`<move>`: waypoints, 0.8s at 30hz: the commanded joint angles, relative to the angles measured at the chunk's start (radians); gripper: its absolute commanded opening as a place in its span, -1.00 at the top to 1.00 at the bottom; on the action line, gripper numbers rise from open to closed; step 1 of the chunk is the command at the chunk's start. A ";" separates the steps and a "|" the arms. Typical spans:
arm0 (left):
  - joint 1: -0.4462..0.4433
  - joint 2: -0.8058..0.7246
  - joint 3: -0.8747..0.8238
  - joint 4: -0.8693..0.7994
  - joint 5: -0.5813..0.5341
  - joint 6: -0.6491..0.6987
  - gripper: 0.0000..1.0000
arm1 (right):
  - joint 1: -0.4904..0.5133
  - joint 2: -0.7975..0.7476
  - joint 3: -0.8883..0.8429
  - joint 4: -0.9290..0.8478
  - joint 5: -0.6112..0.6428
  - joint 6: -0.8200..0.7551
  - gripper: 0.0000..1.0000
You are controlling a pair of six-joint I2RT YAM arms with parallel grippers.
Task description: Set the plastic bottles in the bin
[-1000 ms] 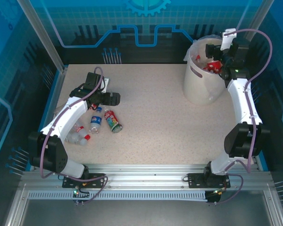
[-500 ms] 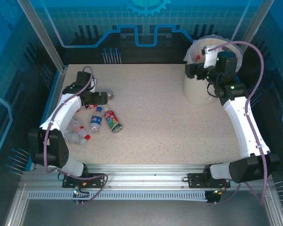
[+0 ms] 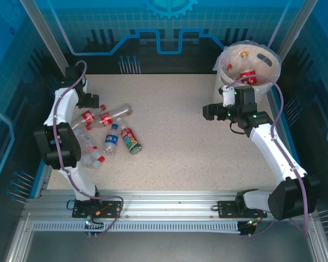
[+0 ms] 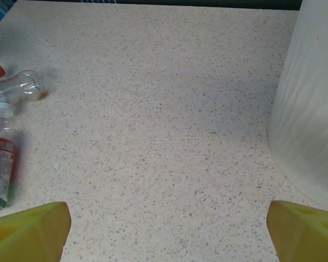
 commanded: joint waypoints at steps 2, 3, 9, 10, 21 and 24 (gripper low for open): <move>0.025 0.059 0.048 -0.069 0.005 0.065 -0.98 | -0.043 -0.076 -0.041 -0.020 -0.110 0.000 -0.86; 0.030 0.071 0.056 -0.080 0.011 0.067 -0.98 | -0.054 -0.086 -0.057 -0.017 -0.130 0.004 -0.86; 0.037 0.138 0.063 -0.099 -0.002 0.094 -0.99 | -0.099 -0.118 -0.118 -0.001 -0.160 0.018 -0.86; 0.037 0.148 0.066 -0.098 0.000 0.104 -0.98 | -0.103 -0.121 -0.121 0.001 -0.164 0.020 -0.86; 0.037 0.268 0.118 -0.058 -0.089 0.130 -0.84 | -0.107 -0.156 -0.146 -0.011 -0.150 0.022 -0.86; 0.037 0.310 0.137 -0.056 -0.080 0.135 -0.79 | -0.106 -0.172 -0.151 -0.024 -0.134 0.016 -0.86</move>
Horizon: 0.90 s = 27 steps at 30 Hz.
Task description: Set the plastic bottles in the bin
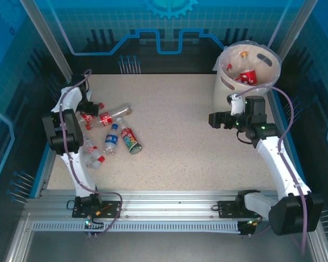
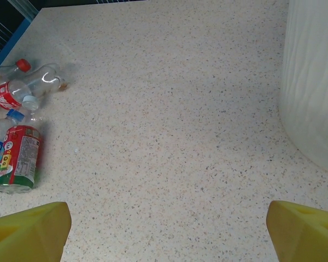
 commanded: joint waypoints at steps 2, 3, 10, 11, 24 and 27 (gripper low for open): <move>0.009 0.079 0.045 -0.020 -0.004 0.017 -0.78 | -0.015 -0.038 -0.010 -0.037 0.014 -0.001 -0.86; 0.008 0.089 0.054 -0.029 0.010 0.015 -0.78 | -0.015 -0.044 -0.012 -0.040 0.021 -0.004 -0.86; 0.008 0.131 0.085 -0.044 0.063 -0.002 -0.70 | -0.017 -0.052 0.002 -0.058 0.031 -0.008 -0.86; 0.007 0.131 0.088 -0.044 0.065 -0.005 -0.67 | -0.017 -0.053 0.004 -0.059 0.032 -0.007 -0.86; 0.007 0.057 0.162 -0.052 0.144 -0.115 -0.18 | -0.016 -0.055 0.004 -0.057 0.014 0.012 -0.86; 0.007 0.022 0.199 -0.065 0.152 -0.155 -0.18 | -0.016 -0.065 0.006 -0.070 0.019 0.007 -0.86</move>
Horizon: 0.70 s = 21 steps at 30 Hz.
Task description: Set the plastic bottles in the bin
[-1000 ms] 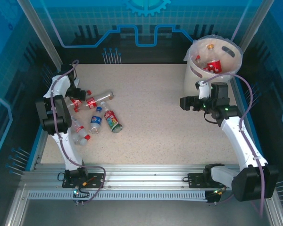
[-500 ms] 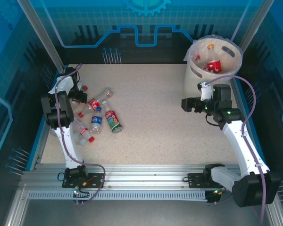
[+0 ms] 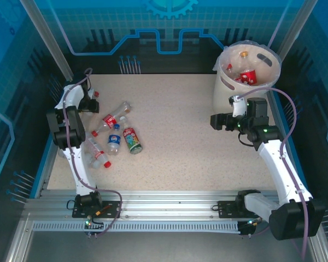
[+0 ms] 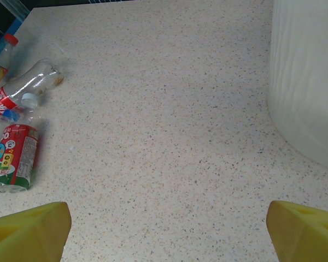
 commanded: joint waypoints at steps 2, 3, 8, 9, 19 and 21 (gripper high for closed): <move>0.008 -0.131 0.071 -0.032 0.052 -0.092 -0.18 | -0.012 -0.031 0.012 -0.035 -0.012 0.007 -0.86; 0.007 -0.159 0.075 -0.030 0.063 -0.111 -0.18 | -0.011 -0.034 0.013 -0.037 -0.017 0.008 -0.86; 0.008 -0.323 0.055 0.000 0.201 -0.244 -0.18 | 0.011 -0.029 0.016 -0.013 -0.060 0.026 -0.85; 0.007 -0.368 0.029 0.019 0.242 -0.280 -0.18 | 0.020 -0.027 0.017 -0.003 -0.074 0.031 -0.85; -0.172 -0.796 -0.558 0.633 0.660 -0.798 -0.01 | 0.153 0.076 0.057 0.192 -0.315 0.128 -0.83; -0.258 -0.818 -0.623 0.717 0.678 -0.870 -0.02 | 0.200 0.108 0.078 0.218 -0.352 0.136 -0.82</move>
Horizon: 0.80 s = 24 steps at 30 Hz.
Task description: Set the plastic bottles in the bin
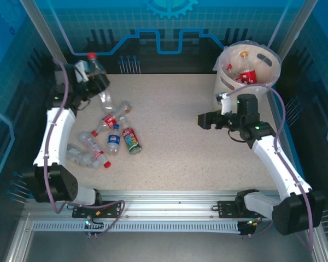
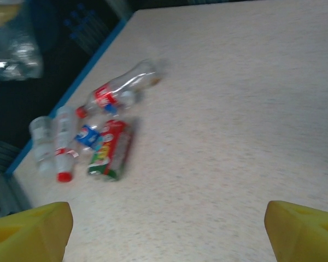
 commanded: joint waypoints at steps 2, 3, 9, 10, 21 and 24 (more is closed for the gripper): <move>-0.174 -0.005 -0.165 0.316 0.145 -0.276 -0.02 | 0.092 0.055 0.053 0.136 -0.142 0.068 -0.81; -0.217 -0.006 -0.197 0.368 0.154 -0.309 -0.02 | 0.113 0.067 0.052 0.179 -0.163 0.097 -0.80; -0.361 0.019 -0.331 0.626 0.148 -0.474 -0.03 | 0.236 0.165 0.056 0.389 -0.247 0.228 -0.69; -0.374 0.026 -0.347 0.675 0.151 -0.509 -0.03 | 0.254 0.183 0.067 0.396 -0.251 0.228 -0.67; -0.466 0.049 -0.375 0.838 0.128 -0.576 -0.07 | 0.256 0.283 0.169 0.360 -0.230 0.202 -0.64; -0.471 0.032 -0.348 0.707 0.124 -0.432 -0.06 | 0.185 0.238 0.186 0.286 -0.179 0.160 -0.65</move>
